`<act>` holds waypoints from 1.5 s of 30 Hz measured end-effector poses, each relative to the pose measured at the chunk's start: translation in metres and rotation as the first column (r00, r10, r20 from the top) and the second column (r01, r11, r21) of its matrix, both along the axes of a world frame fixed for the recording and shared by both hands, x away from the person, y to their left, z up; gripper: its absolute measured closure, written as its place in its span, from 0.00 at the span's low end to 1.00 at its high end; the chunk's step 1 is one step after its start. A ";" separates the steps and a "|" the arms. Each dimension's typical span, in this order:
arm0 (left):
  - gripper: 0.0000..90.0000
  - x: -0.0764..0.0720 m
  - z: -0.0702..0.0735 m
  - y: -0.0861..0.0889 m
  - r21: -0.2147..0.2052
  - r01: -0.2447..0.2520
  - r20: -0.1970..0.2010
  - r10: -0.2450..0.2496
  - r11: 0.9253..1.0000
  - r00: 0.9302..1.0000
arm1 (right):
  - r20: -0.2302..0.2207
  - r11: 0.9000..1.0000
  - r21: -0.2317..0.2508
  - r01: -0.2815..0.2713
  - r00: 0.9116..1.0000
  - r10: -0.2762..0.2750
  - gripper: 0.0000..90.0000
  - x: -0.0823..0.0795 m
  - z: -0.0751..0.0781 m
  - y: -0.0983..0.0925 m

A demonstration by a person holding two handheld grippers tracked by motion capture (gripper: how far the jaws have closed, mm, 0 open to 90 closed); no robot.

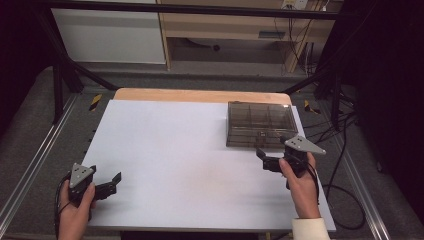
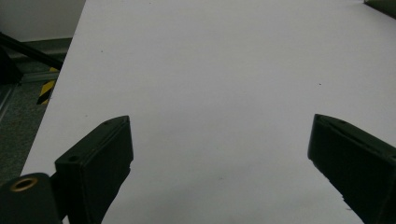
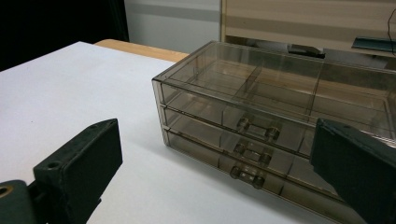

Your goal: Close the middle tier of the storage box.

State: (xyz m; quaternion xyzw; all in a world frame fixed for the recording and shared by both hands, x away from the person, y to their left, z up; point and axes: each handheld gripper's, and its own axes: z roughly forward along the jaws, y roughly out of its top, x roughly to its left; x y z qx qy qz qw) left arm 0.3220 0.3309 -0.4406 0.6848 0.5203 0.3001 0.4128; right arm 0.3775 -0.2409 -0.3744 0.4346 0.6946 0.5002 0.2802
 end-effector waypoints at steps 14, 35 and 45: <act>0.07 0.000 0.001 0.000 -0.005 -0.002 0.005 0.002 1.000 1.000 | -0.008 1.000 0.009 0.013 1.000 -0.013 0.03 -0.007 -0.004 -0.013; 0.07 -0.001 0.002 0.001 -0.008 -0.002 0.018 0.002 1.000 1.000 | -0.039 0.999 -0.010 0.038 0.998 -0.039 0.03 -0.023 -0.017 -0.031; 0.07 -0.001 0.002 0.000 -0.011 0.003 0.022 -0.003 1.000 1.000 | -0.071 0.999 -0.027 0.022 0.997 -0.023 0.05 -0.031 -0.027 -0.034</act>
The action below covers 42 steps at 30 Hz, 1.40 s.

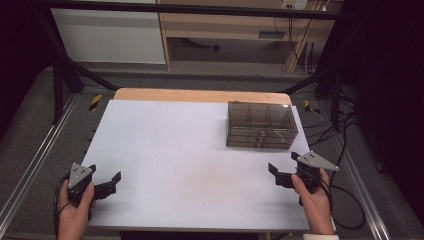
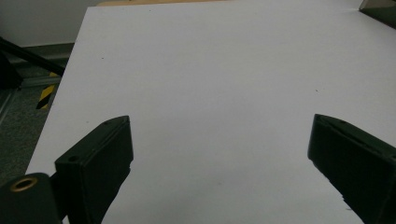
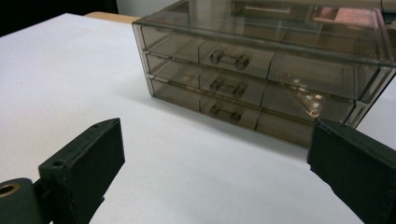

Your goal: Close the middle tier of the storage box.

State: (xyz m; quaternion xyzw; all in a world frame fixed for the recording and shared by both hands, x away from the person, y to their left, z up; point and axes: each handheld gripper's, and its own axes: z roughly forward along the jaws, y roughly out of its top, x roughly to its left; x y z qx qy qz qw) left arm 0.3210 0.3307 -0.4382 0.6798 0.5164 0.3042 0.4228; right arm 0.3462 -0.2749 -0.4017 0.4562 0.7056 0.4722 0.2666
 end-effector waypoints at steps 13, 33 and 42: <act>0.07 0.000 0.000 0.000 0.000 0.001 0.002 -0.001 1.000 1.000 | -0.036 0.999 -0.019 -0.035 0.999 0.035 0.05 -0.003 -0.010 0.006; 0.07 -0.001 0.001 -0.002 0.001 0.018 0.014 -0.018 1.000 1.000 | -0.107 0.989 -0.049 -0.138 0.985 0.132 0.04 0.000 -0.023 0.026; 0.07 -0.001 0.001 -0.003 0.003 0.025 0.016 -0.025 1.000 1.000 | -0.128 0.983 -0.052 -0.177 0.977 0.169 0.04 0.000 -0.026 0.032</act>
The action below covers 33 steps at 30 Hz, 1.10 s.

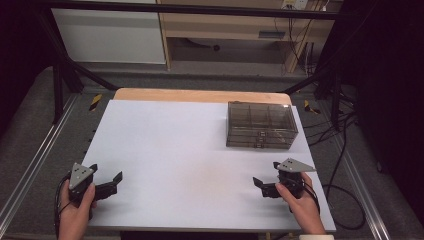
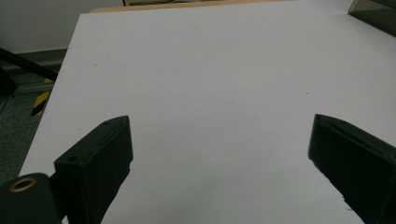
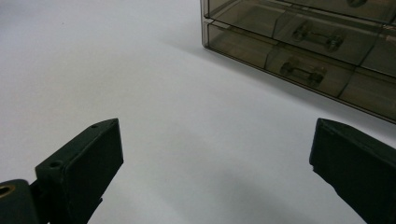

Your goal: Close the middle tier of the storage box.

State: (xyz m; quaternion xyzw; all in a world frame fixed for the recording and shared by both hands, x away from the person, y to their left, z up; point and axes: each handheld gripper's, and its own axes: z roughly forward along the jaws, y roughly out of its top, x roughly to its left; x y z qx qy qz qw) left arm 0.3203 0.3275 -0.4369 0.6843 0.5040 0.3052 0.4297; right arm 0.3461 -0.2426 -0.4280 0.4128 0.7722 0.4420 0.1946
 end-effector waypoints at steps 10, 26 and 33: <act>0.07 0.000 0.000 -0.002 0.004 0.009 -0.002 -0.009 1.000 1.000 | -0.022 0.999 -0.010 -0.033 0.999 0.033 0.04 0.000 -0.004 0.009; 0.07 0.000 -0.001 -0.005 0.006 0.031 -0.001 -0.031 1.000 1.000 | 0.005 0.996 -0.004 -0.084 0.996 0.084 0.04 0.005 -0.006 0.034; 0.07 0.000 -0.001 -0.007 -0.016 0.052 0.002 -0.052 0.998 0.999 | 0.033 0.995 0.006 -0.097 0.995 0.096 0.05 0.012 -0.007 0.041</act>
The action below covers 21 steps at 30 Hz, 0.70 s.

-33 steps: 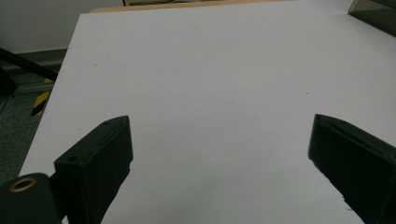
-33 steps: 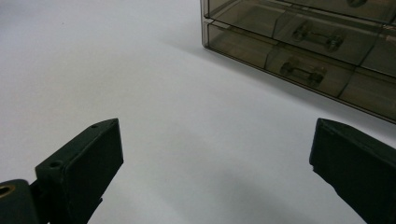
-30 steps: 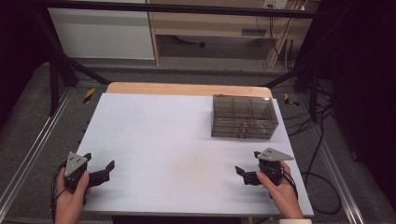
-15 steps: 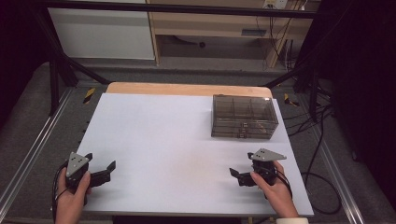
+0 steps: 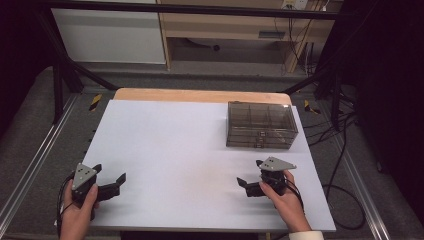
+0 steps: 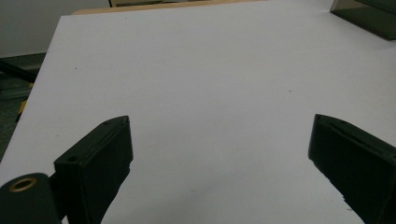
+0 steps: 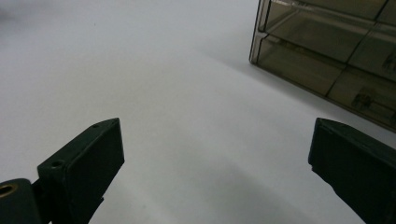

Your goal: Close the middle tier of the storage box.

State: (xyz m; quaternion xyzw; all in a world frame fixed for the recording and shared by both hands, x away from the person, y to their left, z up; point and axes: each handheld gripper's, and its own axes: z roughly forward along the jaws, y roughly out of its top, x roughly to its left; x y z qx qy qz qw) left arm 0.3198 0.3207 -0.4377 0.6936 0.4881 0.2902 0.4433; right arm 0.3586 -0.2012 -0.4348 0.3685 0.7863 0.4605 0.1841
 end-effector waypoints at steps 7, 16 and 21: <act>0.07 -0.001 0.001 -0.004 0.006 0.026 0.014 -0.026 1.000 1.000 | 0.041 0.999 0.032 0.007 0.999 -0.008 0.05 0.009 0.000 0.009; 0.07 -0.002 0.001 -0.009 0.021 0.050 0.011 -0.050 0.999 0.999 | 0.093 0.998 0.051 -0.028 0.995 0.023 0.05 0.014 -0.001 0.031; 0.07 -0.001 0.000 -0.012 0.026 0.069 0.006 -0.070 0.997 0.998 | 0.108 0.996 0.082 -0.035 0.994 0.026 0.05 0.015 -0.001 0.038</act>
